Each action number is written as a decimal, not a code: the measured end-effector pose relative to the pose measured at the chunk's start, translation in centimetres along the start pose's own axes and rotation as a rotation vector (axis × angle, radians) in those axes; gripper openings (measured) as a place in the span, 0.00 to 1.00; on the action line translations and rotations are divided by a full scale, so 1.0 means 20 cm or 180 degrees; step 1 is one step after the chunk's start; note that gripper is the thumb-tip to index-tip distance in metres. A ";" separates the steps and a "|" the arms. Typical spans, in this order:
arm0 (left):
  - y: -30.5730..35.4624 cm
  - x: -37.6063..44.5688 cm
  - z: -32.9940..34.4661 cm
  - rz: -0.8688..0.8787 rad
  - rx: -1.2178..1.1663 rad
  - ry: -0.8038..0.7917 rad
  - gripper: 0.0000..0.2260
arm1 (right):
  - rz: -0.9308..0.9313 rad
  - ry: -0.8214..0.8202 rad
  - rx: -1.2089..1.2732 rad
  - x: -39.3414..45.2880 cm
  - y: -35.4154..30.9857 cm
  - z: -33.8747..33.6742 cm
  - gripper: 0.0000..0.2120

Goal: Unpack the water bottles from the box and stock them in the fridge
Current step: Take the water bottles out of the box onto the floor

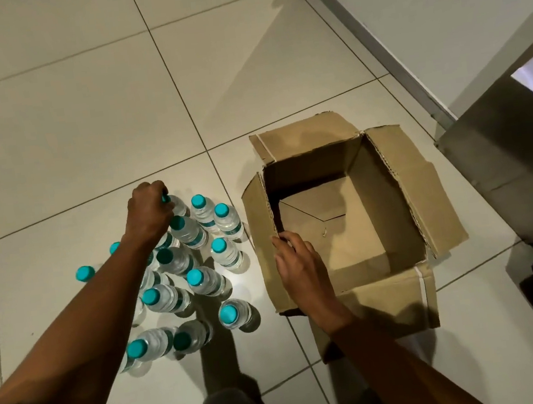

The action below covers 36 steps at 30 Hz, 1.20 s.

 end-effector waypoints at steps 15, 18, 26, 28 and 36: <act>0.05 0.07 -0.03 -0.0284 0.0165 -0.0367 0.20 | 0.0238 -0.0186 0.0157 0.04 0.01 -0.09 0.23; 0.10 0.05 -0.08 -0.0191 0.0050 -0.0172 0.21 | 0.0326 -0.0214 -0.0011 0.04 0.03 -0.14 0.25; 0.36 -0.18 -0.07 0.0567 0.0168 0.0094 0.28 | 0.0204 -0.0378 -0.0451 0.07 0.06 -0.27 0.30; 0.43 -0.27 -0.02 0.0695 0.0296 -0.0013 0.30 | 0.0224 -0.0417 -0.0540 0.06 0.07 -0.31 0.32; 0.57 -0.66 0.06 0.0896 0.0510 -0.0205 0.36 | 0.0183 -0.0168 -0.0768 -0.09 0.05 -0.48 0.35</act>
Point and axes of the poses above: each hand's wrist, its own x-axis towards the middle knuckle, its own z-axis out of the palm, y = z × x, the point moved 3 cm from there along x, towards the middle knuckle, and after that the axes turned 1 degree about -z, right-handed, at the moved point
